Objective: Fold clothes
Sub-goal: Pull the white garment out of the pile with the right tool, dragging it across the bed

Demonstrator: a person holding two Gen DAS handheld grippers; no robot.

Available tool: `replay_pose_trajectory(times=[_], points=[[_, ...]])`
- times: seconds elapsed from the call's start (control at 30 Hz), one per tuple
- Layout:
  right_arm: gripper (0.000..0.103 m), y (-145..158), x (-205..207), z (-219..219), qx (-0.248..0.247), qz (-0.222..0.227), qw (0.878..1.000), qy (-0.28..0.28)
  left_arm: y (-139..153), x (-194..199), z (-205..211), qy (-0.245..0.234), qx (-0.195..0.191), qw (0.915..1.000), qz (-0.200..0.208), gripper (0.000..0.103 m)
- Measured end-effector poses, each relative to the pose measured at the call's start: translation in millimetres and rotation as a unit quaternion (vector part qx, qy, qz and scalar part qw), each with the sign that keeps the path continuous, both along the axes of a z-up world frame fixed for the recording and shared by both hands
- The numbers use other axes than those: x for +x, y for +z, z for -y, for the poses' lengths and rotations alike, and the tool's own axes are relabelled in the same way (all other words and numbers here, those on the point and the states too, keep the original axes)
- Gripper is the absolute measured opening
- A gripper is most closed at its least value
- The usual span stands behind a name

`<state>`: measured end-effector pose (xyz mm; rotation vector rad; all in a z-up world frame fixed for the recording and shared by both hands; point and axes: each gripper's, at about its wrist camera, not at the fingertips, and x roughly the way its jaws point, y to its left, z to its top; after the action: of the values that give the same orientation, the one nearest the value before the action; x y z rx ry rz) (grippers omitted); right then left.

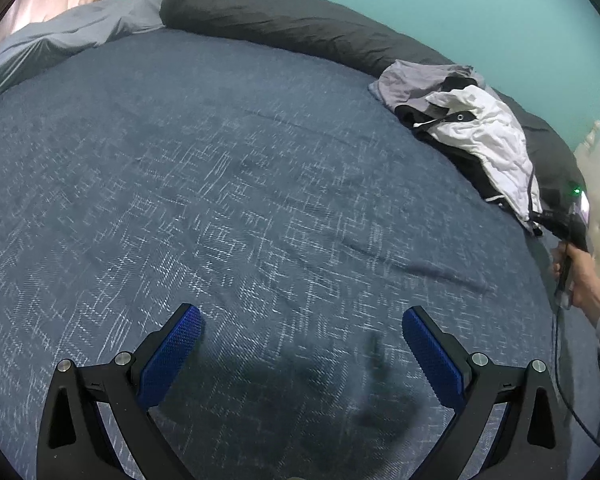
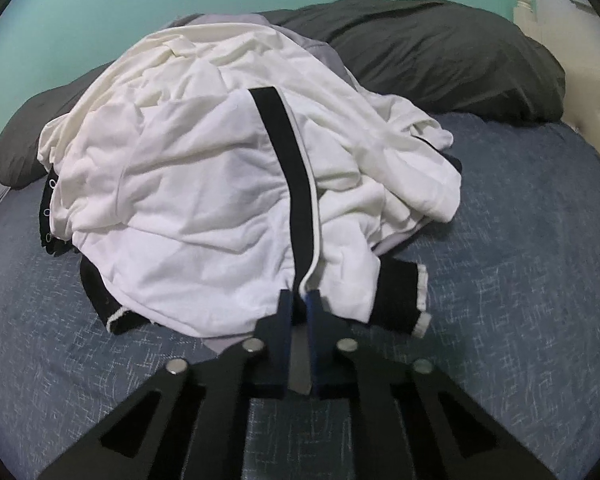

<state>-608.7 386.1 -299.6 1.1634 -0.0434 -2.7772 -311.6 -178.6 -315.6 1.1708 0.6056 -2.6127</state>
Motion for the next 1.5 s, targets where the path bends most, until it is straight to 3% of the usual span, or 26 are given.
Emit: replay_pose_trajectory(times=[0.23,0.8,1.2,1.5], points=[[0.003,13,18,13,-0.004,-0.021,0.999,0.037,-4,-3,1,0.002,0.002,1.0000,0.002,0.103],[0.002,82,132,32,-0.042,-0.040,0.989,0.139,-5,10,-13,-0.008,-0.003,0.9998,0.016,0.103],[0.002,124,247,49,-0.078,-0.038,0.978,0.192,16,22,-28,-0.008,0.032,0.9994,0.003,0.103],[0.002,135,329,59,-0.093,-0.021,0.970,0.224,42,52,-35,-0.011,0.029,0.9995,-0.001,0.103]])
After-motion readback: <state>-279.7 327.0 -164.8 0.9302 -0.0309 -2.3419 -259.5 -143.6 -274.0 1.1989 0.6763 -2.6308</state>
